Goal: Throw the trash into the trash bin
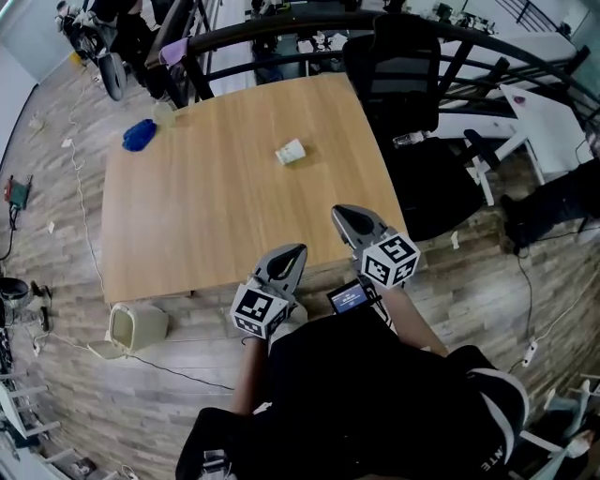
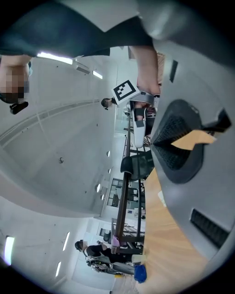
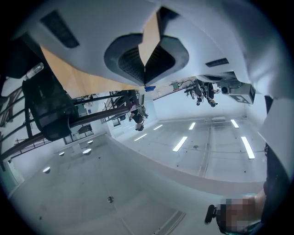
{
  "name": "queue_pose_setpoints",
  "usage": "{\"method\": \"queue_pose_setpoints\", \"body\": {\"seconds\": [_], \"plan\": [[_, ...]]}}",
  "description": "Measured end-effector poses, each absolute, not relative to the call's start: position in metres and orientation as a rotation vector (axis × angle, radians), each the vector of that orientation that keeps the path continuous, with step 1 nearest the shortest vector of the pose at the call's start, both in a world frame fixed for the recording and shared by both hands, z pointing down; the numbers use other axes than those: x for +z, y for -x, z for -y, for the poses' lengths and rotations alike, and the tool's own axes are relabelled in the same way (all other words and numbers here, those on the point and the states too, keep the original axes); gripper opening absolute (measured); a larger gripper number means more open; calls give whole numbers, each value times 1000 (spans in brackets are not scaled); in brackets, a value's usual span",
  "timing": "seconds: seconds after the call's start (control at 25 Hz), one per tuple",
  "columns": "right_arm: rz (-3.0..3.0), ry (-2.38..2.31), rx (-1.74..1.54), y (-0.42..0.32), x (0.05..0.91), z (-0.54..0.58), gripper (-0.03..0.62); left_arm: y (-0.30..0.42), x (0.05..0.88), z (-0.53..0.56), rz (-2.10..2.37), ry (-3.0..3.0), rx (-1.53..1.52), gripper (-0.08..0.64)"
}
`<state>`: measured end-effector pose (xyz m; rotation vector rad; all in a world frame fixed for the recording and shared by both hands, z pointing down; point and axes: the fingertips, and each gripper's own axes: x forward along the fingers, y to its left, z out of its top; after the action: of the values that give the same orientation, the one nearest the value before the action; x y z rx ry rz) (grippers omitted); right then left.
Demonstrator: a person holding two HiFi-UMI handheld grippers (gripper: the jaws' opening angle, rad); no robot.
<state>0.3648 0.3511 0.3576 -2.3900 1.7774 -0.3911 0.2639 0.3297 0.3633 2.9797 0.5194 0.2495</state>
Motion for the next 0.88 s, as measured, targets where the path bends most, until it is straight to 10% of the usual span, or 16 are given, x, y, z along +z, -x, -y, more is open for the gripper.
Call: {"method": "queue_pose_setpoints", "body": {"seconds": [0.88], "plan": [[-1604,2584,-481,-439,373,-276,-2,-353,385,-189,-553,-2945,395,-3]]}}
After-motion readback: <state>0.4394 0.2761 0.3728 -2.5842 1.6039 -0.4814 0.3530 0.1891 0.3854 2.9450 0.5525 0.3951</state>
